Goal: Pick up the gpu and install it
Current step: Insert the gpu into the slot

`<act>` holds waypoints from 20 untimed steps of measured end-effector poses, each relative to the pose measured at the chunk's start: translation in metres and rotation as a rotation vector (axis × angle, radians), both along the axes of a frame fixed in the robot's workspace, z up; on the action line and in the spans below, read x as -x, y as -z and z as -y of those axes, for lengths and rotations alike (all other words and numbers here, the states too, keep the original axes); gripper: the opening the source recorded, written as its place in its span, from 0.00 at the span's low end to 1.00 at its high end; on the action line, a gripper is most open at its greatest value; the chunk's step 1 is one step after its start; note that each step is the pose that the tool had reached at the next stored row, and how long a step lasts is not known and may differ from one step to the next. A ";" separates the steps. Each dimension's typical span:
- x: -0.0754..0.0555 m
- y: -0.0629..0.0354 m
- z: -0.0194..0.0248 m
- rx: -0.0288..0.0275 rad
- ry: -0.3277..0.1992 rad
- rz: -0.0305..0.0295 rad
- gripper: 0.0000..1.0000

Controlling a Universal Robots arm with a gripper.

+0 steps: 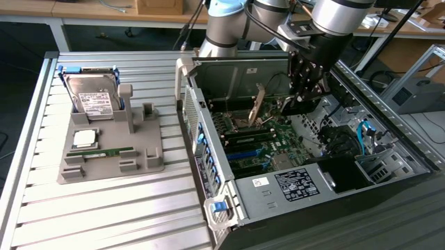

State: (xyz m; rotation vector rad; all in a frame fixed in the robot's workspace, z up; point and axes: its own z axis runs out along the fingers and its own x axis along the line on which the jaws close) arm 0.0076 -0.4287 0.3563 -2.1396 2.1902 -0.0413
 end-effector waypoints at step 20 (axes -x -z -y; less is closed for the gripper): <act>0.002 0.0047 0.0015 0.0000 0.000 0.0000 0.27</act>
